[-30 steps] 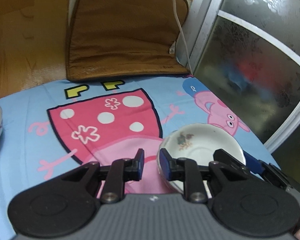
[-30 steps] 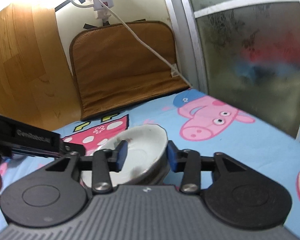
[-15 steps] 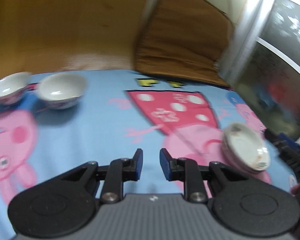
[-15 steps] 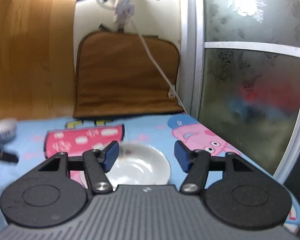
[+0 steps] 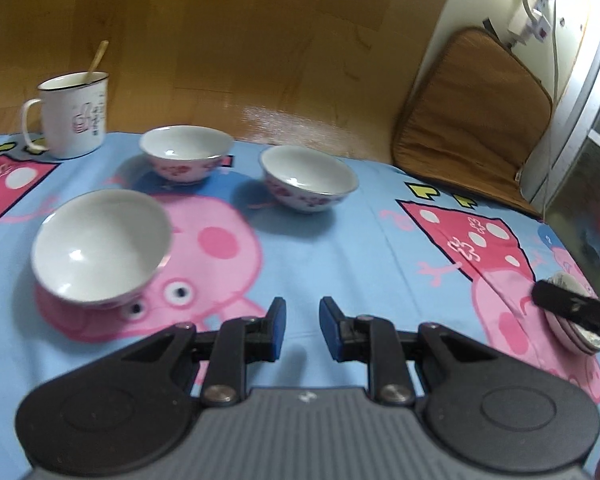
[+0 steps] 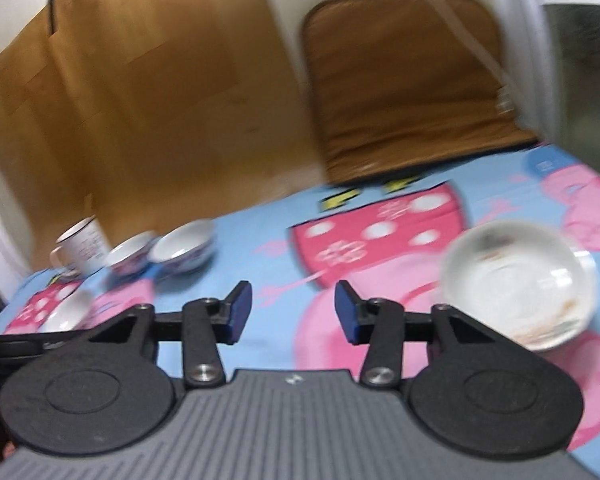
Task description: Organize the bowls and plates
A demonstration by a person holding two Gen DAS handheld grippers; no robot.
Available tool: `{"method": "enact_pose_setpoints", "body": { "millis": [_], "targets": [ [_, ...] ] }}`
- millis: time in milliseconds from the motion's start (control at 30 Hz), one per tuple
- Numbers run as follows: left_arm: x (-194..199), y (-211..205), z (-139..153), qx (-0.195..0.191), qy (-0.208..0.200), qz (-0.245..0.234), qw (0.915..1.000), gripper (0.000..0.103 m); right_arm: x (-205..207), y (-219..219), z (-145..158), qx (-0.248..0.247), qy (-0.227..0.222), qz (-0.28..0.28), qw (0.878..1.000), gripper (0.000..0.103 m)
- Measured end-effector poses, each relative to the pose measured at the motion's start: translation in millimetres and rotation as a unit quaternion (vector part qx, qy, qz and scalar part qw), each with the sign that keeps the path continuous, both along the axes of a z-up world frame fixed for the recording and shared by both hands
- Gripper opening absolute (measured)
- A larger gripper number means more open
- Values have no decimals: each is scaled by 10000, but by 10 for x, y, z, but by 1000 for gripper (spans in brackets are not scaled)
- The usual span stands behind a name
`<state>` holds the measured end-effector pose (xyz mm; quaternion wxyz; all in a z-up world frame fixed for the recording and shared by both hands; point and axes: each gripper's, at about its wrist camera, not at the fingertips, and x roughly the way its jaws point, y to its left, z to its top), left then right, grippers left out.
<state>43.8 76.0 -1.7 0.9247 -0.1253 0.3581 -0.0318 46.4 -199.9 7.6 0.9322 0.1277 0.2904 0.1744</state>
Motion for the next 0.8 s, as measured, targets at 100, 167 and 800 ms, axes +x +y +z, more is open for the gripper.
{"method": "enact_pose_setpoints", "body": {
  "millis": [100,167,800],
  "targets": [
    [-130,126,7,-3,-112,67,9999,20,16,247,-14,-37,115,327,9994,40],
    [-196,228,15,-58,-157,115,9998,20,43,388,-30,-61,203,534,9983,38],
    [-184,562,5,-470,-293,166,9983,20,1537,940,-142,20,1102,354,9933,37]
  ]
}}
